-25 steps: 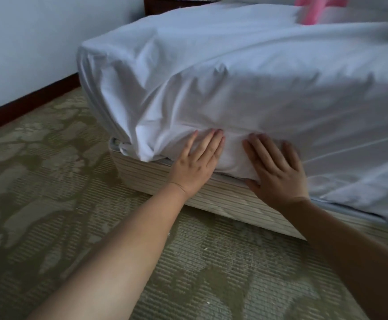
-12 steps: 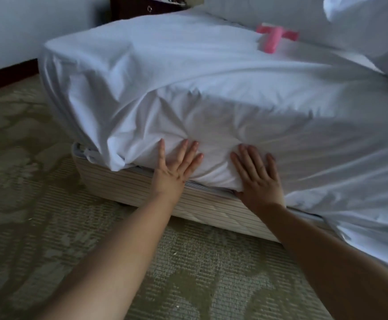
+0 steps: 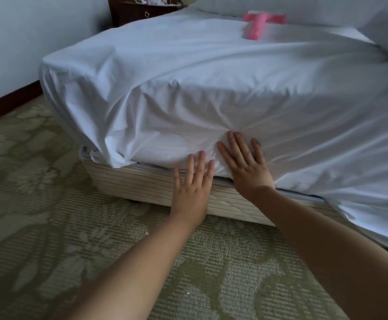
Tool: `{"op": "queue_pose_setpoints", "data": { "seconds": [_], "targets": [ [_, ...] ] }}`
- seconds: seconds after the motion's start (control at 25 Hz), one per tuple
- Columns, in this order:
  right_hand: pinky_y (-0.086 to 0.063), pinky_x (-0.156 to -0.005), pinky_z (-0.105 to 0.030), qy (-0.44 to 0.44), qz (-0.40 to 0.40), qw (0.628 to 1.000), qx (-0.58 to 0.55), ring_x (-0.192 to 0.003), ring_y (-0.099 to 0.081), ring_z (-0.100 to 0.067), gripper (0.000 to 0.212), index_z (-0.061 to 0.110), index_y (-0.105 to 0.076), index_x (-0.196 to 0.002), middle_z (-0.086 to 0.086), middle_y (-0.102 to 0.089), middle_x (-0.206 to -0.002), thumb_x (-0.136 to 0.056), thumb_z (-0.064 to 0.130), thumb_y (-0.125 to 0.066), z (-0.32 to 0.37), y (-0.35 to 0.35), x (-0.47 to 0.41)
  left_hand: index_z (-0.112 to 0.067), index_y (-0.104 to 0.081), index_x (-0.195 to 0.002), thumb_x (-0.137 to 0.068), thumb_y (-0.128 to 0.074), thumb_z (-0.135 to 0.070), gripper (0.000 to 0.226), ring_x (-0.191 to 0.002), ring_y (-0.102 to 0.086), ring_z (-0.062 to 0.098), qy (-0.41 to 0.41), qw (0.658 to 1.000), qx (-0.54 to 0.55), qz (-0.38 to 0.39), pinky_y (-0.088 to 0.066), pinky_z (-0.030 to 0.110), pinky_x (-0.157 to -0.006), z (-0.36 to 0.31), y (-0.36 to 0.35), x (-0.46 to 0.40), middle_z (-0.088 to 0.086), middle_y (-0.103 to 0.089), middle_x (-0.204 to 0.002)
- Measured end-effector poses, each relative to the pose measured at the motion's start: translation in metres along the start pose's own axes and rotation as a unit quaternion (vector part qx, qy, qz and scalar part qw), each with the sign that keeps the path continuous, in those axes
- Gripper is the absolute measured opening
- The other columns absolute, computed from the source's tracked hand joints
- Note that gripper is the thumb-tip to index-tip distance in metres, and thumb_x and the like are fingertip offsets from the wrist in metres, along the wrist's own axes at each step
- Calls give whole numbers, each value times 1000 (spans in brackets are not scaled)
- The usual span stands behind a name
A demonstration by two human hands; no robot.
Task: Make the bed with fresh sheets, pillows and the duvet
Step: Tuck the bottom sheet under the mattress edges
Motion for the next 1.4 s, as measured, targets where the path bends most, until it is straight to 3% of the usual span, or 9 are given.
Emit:
{"op": "queue_pose_setpoints", "data": {
  "seconds": [0.08,0.16,0.36,0.48,0.6,0.8,1.0,1.16,1.4],
  "targets": [
    [12,-117,-42,46,0,999,2,-146,15,-22,73,10,-11,-151,-10,-2,-159,-81,17,-33,1,5,6,-12,-32,-147,-66,-73,-7,92,-143,-25,32,-31,998,-32,-33,-21,52,-111,-7,12,1,13,-23,-156],
    [3,-119,-39,88,-7,996,15,-148,1,-20,77,9,-18,-150,-6,-19,-157,-80,21,-51,-12,13,20,-11,-34,-147,-72,-73,-9,84,-144,-22,29,-61,996,-43,-45,-17,50,-114,-16,26,-12,10,-23,-157],
    [-10,-118,-39,93,12,995,43,-142,-23,-20,98,9,-26,-150,-4,-21,-157,-66,29,-72,-94,32,79,-3,-40,-142,-72,-73,-20,79,-140,-31,28,-73,988,-54,-123,-21,51,-113,-44,55,-47,12,-38,-149],
    [-10,-118,-40,98,10,994,43,-145,-17,-19,102,9,-18,-151,-3,-16,-158,-67,34,-71,-112,24,95,-2,-9,-149,-66,-77,-49,117,-144,-8,30,-54,991,-63,-107,-12,59,-115,-47,27,-49,12,-8,-157],
    [-4,-119,-38,124,-21,991,56,-147,-4,-17,102,8,-16,-151,-3,-4,-160,-68,31,-70,-114,10,95,-6,19,-148,-69,-66,-62,129,-145,17,30,-36,994,-44,-98,2,61,-113,-52,4,-56,12,21,-157],
    [0,-119,-37,149,-75,985,46,-148,-2,-19,67,10,-23,-147,-5,-15,-155,-82,14,-40,-114,-1,97,-14,12,-150,-67,-67,-48,120,-144,21,32,-23,995,-14,-96,10,61,-111,-52,-6,-59,13,4,-156],
    [-4,-119,-38,96,-100,989,56,-141,-20,-20,51,8,-20,-149,-2,-27,-151,-99,5,-19,-104,-1,102,-9,23,-146,-79,-64,-16,110,-143,11,39,107,993,43,-33,3,61,-114,-87,11,-51,17,15,-156],
    [6,-119,-40,50,-77,994,67,-143,-9,-22,64,7,1,-152,-2,-17,-153,-93,9,-25,-97,4,102,-14,33,-142,-86,-57,-10,106,-142,25,35,138,984,103,43,4,50,-117,-111,23,-42,16,31,-152],
    [-13,-116,-41,17,-107,993,-48,-138,-32,-21,55,11,-41,-143,-7,-39,-149,-88,10,-44,-131,31,134,-16,10,-152,-92,-49,-12,84,-144,18,35,57,988,60,131,0,46,-119,-164,46,-38,19,26,-153]
  ]
}}
Point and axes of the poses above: each hand's wrist, its own x-axis away from the middle knuckle, its own y-axis out of the back of the hand, z = x × y, the point moved 6 cm from there along -x, towards the middle knuckle
